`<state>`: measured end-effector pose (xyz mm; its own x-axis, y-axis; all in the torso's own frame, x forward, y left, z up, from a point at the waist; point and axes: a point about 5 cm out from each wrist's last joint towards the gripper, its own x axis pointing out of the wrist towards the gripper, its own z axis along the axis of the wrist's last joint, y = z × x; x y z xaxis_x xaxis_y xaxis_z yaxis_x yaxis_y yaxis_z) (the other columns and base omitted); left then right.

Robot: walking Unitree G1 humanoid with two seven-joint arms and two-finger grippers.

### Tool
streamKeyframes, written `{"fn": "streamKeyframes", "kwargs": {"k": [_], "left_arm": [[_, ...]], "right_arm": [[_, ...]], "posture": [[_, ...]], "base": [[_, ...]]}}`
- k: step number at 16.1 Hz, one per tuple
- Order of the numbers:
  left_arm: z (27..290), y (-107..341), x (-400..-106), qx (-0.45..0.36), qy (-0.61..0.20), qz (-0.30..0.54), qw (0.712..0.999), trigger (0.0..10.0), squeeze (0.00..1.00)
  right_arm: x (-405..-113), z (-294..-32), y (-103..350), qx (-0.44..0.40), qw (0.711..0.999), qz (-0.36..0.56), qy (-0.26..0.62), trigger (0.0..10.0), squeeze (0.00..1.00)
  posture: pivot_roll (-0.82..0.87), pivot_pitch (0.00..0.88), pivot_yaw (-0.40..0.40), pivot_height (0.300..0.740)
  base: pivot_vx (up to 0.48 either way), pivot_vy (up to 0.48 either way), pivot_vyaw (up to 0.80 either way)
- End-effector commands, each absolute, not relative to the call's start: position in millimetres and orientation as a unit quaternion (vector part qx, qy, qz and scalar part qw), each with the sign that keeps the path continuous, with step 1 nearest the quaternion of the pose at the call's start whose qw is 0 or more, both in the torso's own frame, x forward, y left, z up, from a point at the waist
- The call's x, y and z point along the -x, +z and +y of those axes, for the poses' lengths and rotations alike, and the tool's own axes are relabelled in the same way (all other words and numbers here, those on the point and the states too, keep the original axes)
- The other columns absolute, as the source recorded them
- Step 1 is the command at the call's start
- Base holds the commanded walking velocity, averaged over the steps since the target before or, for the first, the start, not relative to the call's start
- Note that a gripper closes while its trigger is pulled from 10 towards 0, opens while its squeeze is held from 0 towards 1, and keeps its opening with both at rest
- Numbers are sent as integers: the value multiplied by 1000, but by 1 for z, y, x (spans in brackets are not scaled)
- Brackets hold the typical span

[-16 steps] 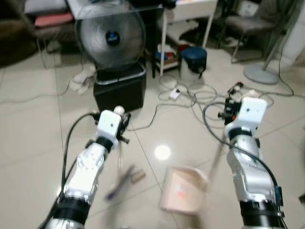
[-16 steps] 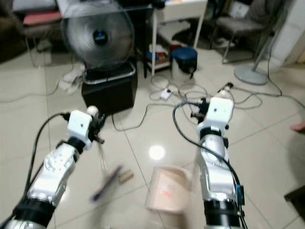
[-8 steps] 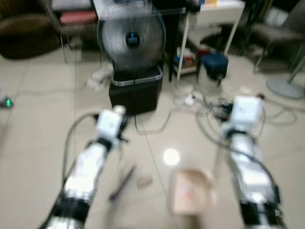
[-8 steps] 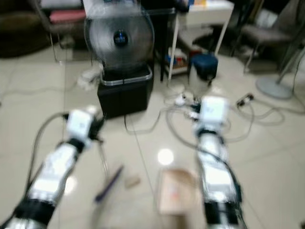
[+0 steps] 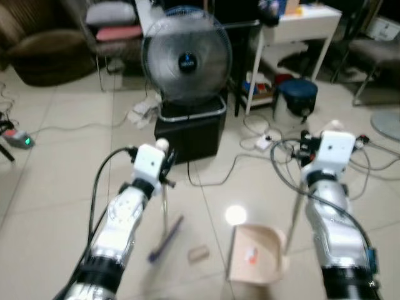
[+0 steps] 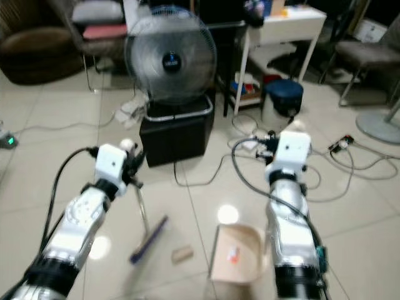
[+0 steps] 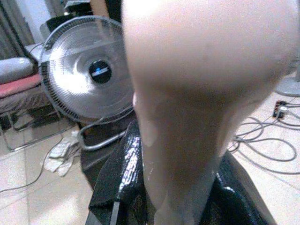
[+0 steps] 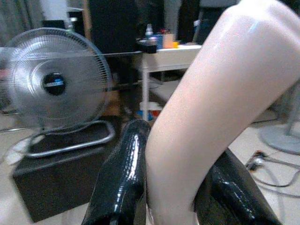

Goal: Sweep floor

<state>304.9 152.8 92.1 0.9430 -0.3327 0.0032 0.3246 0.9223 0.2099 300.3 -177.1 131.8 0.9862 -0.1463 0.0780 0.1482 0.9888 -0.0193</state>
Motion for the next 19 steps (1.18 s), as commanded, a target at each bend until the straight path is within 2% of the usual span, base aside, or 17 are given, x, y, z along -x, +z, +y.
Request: {"fn": "streamKeyframes", "kwargs": {"k": [1, 8, 13, 17, 19], "left_arm": [[151, 103, -310, -116, -168, -41, 978, 10000, 0], [154, 103, -307, -115, -168, -43, 978, 10000, 0], [161, 105, -306, -112, -153, -51, 981, 10000, 0], [179, 101, -310, -83, -70, -43, 993, 10000, 0], [181, 100, -309, -89, -61, -52, 993, 10000, 0]], "right_arm": [[-302, -176, 139, 4, 996, -57, -70, 10000, 0], [-301, -183, 131, 23, 994, -51, -96, 10000, 0], [-307, -186, 128, 56, 993, -60, -88, 10000, 0], [-319, -188, 126, 77, 991, -75, -84, 10000, 0], [-323, -188, 124, 82, 991, -77, -78, 10000, 0]], "posture": [[-64, 11, 41, 740], [-56, 27, 45, 740], [-36, 85, 44, 740], [-20, 152, 45, 740], [-15, 172, 47, 740]], "base": [[390, 0, 0], [391, 0, 0], [0, 0, 0], [0, 0, 0], [0, 0, 0]]}}
